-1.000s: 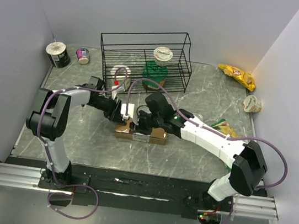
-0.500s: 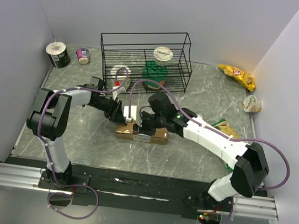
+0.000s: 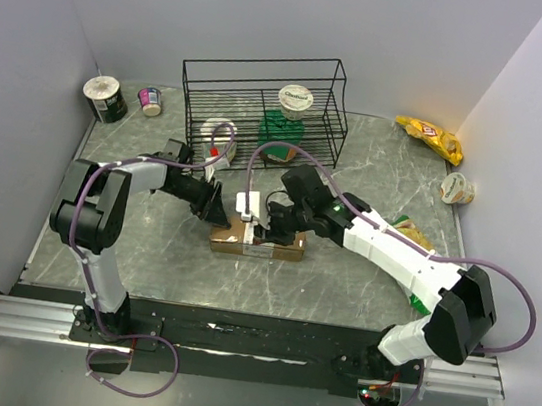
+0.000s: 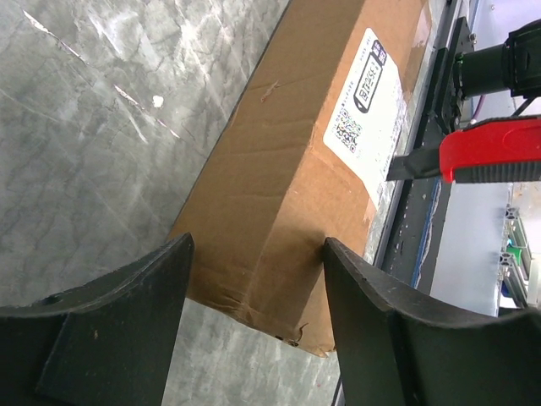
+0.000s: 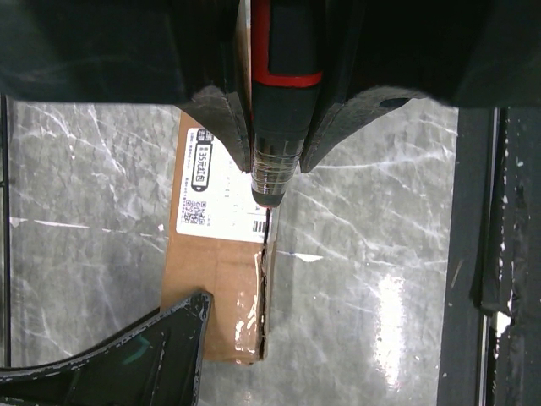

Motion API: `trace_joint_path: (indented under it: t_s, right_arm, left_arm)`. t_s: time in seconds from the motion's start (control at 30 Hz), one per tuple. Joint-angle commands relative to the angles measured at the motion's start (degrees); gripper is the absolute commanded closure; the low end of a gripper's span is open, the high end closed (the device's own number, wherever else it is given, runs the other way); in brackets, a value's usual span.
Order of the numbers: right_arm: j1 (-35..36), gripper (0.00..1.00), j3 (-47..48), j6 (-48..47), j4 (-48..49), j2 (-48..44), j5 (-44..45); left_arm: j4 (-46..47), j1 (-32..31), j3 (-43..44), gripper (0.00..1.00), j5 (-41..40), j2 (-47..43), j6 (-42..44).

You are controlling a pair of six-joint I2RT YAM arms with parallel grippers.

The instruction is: Unpack the express box

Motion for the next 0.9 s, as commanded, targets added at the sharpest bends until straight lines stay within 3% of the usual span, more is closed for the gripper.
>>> trace_joint_path:
  t_s: [0.0, 0.87]
  right_arm:
    - [-1.43, 1.0, 1.58, -2.73, -2.34, -3.08, 0.61]
    - [-6.97, 1.0, -2.72, -9.23, -9.63, -7.74, -1.06]
  left_arm:
    - [-0.83, -0.9, 0.22, 0.33, -6.5, 2.65, 4.8]
    - [-2.67, -2.31, 2.15, 0.37, -6.94, 4.24, 5.94]
